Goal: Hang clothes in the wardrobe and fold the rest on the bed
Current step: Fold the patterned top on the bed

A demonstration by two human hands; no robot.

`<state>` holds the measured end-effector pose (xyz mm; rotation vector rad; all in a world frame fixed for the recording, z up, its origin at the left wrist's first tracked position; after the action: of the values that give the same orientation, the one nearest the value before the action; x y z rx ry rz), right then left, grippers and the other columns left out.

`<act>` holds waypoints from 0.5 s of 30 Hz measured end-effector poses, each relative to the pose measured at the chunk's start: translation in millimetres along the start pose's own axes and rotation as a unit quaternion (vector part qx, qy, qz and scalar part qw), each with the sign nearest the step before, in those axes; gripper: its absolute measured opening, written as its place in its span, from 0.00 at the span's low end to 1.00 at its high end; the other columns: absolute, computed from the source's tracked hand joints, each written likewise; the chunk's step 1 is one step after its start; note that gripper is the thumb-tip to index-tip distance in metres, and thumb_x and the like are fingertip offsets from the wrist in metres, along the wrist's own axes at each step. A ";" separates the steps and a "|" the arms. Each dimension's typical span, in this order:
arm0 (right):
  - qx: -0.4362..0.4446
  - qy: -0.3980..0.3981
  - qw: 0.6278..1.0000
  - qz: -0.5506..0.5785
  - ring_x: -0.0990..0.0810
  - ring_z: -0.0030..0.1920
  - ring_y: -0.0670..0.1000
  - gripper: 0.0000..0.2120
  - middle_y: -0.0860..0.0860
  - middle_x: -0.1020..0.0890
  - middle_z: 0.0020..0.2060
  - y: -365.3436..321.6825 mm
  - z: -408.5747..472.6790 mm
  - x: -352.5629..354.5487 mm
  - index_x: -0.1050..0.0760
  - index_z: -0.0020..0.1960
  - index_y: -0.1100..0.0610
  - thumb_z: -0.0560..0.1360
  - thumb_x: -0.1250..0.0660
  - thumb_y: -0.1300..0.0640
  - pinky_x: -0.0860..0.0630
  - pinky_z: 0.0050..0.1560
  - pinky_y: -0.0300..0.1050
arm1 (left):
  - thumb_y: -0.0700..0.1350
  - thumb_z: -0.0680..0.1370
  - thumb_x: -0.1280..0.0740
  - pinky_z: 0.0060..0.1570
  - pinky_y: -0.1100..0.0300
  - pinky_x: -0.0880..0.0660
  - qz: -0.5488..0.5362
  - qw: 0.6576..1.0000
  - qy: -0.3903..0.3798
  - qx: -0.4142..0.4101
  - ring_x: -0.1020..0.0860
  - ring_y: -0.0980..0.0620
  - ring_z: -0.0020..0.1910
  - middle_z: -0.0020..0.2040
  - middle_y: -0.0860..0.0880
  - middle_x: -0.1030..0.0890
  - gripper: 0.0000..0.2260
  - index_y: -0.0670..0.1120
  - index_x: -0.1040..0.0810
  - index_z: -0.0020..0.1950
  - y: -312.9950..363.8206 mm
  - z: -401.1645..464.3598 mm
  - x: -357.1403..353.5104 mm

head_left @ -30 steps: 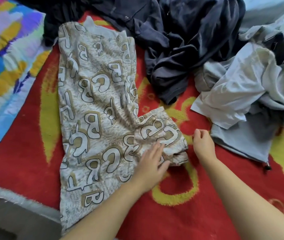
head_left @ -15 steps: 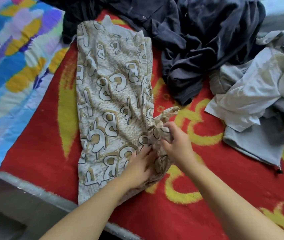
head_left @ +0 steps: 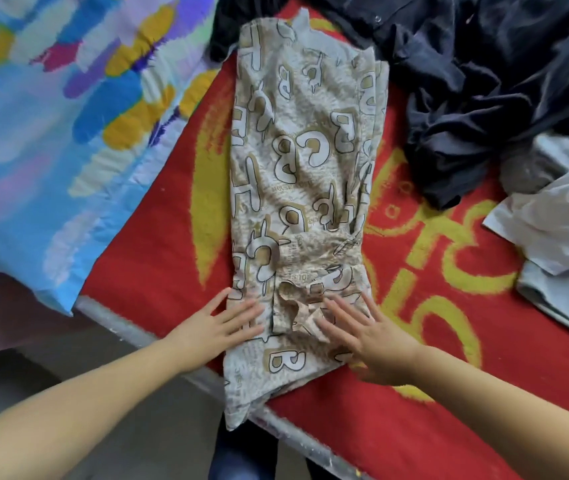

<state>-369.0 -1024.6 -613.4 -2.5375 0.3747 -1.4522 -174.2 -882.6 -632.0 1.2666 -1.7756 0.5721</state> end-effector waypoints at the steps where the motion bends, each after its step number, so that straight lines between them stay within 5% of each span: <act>1: 0.004 -0.043 0.999 -0.024 0.71 0.73 0.59 0.45 0.56 0.66 0.75 -2.4 -1.0 -12.9 0.74 0.74 0.47 0.75 0.39 0.49 0.73 0.66 0.68 | 0.34 0.77 0.45 0.62 0.40 0.79 0.001 1.000 -0.023 -0.011 0.73 0.44 0.72 0.75 0.45 0.72 0.40 0.51 0.74 0.74 1.6 2.5 -7.0; 3: -0.008 -0.064 0.996 -0.057 0.70 0.73 0.59 0.42 0.57 0.64 0.76 -6.4 4.7 -25.5 0.74 0.73 0.46 0.78 0.41 0.53 0.73 0.65 0.68 | 0.35 0.79 0.47 0.60 0.43 0.81 -0.004 0.999 -0.034 -0.009 0.73 0.44 0.71 0.74 0.46 0.73 0.38 0.51 0.73 0.73 2.5 11.8 -12.0; 5: -0.033 -0.023 0.995 -0.086 0.56 0.76 0.58 0.40 0.57 0.55 0.77 -7.1 12.4 -23.9 0.64 0.76 0.46 0.78 0.38 0.54 0.59 0.70 0.69 | 0.35 0.79 0.47 0.61 0.46 0.80 -0.029 0.999 -0.029 -0.002 0.71 0.45 0.71 0.73 0.47 0.71 0.36 0.52 0.69 0.75 1.1 19.5 -13.9; 7: -0.045 -0.010 0.997 -0.062 0.51 0.77 0.58 0.38 0.55 0.52 0.77 -6.8 17.1 -23.8 0.59 0.77 0.45 0.77 0.39 0.59 0.55 0.72 0.66 | 0.34 0.78 0.46 0.66 0.52 0.77 -0.069 0.997 -0.026 0.003 0.70 0.50 0.72 0.75 0.50 0.66 0.35 0.53 0.62 0.77 -0.2 23.6 -16.8; 9: -0.059 -0.037 0.998 0.010 0.50 0.77 0.57 0.37 0.52 0.50 0.78 -2.3 18.9 -19.3 0.58 0.78 0.43 0.78 0.45 0.65 0.56 0.75 0.58 | 0.33 0.78 0.44 0.72 0.59 0.68 -0.210 0.977 -0.008 0.023 0.63 0.57 0.74 0.75 0.56 0.58 0.33 0.54 0.51 0.78 -3.7 25.7 -10.3; 12: -0.146 -0.018 0.950 0.276 0.26 0.64 0.57 0.34 0.51 0.28 0.68 27.9 25.0 16.8 0.36 0.74 0.46 0.72 0.44 0.69 0.30 0.64 0.51 | 0.36 0.79 0.39 0.66 0.69 0.42 -0.535 0.834 0.025 0.132 0.36 0.66 0.67 0.68 0.59 0.32 0.20 0.52 0.27 0.69 -30.6 24.8 10.7; 15: -0.270 0.060 0.866 0.417 0.19 0.51 0.55 0.15 0.50 0.19 0.49 90.0 33.5 59.0 0.24 0.56 0.51 0.74 0.38 0.65 0.21 0.49 0.51 | 0.36 0.80 0.38 0.45 0.68 0.29 -0.705 0.646 0.131 0.262 0.24 0.71 0.37 0.42 0.59 0.20 0.08 0.47 0.21 0.51 -78.1 20.9 34.7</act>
<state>-322.2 -1127.0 -608.1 -2.0892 1.8435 -1.2226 -114.5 -946.5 -622.2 2.3068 0.0369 0.2505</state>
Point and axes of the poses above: each hand's wrist, its own z-axis towards the middle knuckle, its own x-axis out of the back of the hand, y = z × x, the point moved 7 cm from there along z, towards the middle knuckle
